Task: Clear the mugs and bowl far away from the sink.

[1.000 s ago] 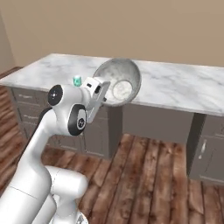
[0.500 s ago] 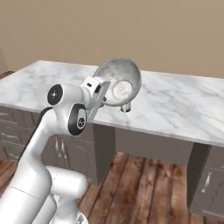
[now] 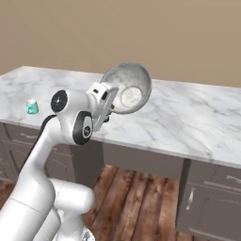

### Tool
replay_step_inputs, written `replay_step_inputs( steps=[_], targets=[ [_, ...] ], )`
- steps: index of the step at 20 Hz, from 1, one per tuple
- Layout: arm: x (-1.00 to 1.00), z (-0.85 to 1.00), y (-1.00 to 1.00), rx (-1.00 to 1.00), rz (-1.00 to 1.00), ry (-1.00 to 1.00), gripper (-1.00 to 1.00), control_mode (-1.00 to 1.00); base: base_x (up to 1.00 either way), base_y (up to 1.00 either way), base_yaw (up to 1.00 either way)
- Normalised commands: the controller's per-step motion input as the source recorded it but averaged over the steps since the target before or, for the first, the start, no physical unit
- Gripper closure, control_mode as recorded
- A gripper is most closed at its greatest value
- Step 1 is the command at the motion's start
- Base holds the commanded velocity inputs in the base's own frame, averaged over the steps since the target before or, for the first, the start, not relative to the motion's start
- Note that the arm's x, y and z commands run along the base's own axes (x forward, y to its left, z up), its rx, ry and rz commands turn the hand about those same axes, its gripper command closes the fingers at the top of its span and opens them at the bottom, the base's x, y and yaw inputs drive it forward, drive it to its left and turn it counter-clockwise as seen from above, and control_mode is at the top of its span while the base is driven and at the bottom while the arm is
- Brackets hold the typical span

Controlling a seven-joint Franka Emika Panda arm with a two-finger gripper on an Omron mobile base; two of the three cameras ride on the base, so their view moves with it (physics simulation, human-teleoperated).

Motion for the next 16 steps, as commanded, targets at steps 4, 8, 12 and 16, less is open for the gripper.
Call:
replay_step_inputs(
  steps=[4,8,12,16],
  targets=[
    [0.0,0.0,0.0,0.0,0.0,0.0,1.0,1.0,0.21,-0.34,-0.02],
    [0.0,0.0,0.0,0.0,0.0,0.0,1.0,1.0,0.7,0.0,0.0],
    [0.0,0.0,0.0,0.0,0.0,0.0,1.0,1.0,0.79,-0.01,0.01],
    [0.0,0.0,0.0,0.0,0.0,0.0,1.0,1.0,0.41,-0.19,0.0]
  ],
)
